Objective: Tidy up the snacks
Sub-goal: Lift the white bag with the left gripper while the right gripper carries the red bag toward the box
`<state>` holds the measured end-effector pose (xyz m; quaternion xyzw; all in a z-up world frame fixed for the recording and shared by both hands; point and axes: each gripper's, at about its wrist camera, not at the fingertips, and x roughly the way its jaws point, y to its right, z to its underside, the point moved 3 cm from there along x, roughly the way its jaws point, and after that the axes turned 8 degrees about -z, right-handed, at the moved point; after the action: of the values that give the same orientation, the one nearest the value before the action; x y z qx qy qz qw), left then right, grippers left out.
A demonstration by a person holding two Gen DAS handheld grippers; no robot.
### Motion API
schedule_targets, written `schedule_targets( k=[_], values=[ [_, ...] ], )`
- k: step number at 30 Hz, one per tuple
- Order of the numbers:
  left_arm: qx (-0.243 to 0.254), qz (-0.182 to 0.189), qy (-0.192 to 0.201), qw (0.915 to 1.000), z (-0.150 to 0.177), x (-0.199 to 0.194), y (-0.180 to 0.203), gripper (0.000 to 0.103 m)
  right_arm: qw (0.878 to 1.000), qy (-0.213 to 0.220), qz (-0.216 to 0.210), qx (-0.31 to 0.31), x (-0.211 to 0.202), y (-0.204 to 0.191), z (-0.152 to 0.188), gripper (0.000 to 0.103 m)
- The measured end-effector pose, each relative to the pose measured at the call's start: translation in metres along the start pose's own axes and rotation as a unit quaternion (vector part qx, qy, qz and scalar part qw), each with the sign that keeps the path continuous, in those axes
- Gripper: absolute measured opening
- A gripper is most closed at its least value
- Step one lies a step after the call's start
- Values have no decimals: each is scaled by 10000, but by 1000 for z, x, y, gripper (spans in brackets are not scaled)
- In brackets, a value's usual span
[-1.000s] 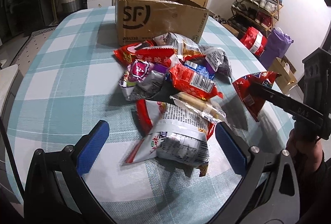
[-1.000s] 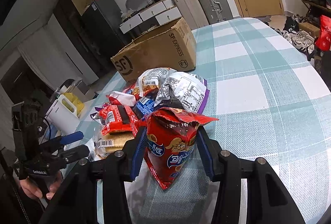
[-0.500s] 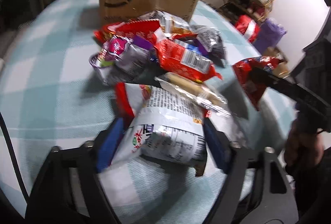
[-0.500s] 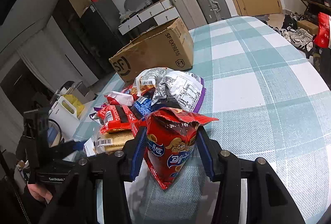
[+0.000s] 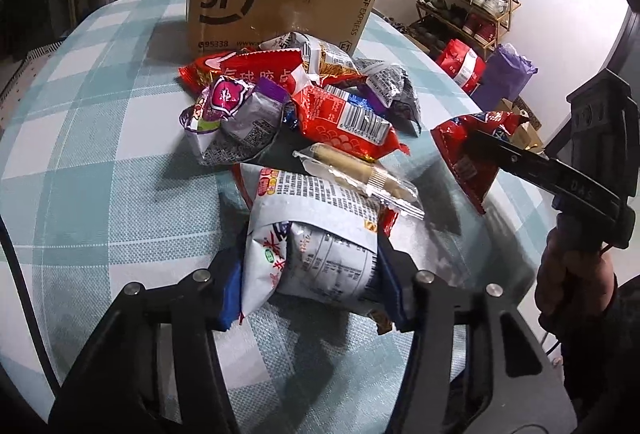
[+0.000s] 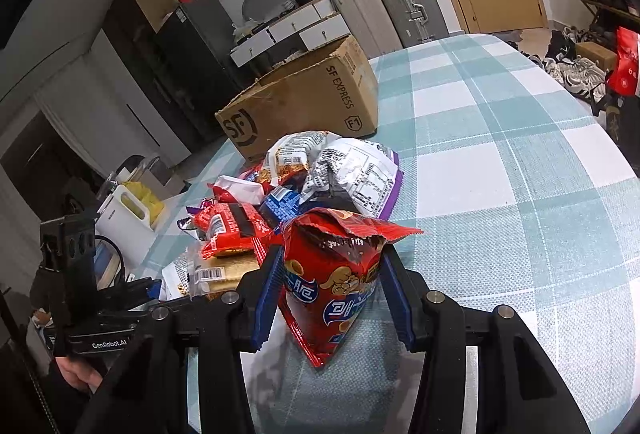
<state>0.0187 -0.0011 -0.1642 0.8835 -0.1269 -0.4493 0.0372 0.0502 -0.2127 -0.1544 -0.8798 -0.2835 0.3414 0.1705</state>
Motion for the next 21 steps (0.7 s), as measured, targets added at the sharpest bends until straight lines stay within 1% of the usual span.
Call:
schedule_targets(
  k=[11, 21],
  values=[
    [-47, 29, 190, 9998, -3, -18, -8, 51, 9999, 45, 14, -121, -5, -11, -4, 48],
    [-251, 91, 439, 9987, -4, -47, -20, 51, 9996, 69, -23, -261, -10, -28, -10, 48]
  ],
)
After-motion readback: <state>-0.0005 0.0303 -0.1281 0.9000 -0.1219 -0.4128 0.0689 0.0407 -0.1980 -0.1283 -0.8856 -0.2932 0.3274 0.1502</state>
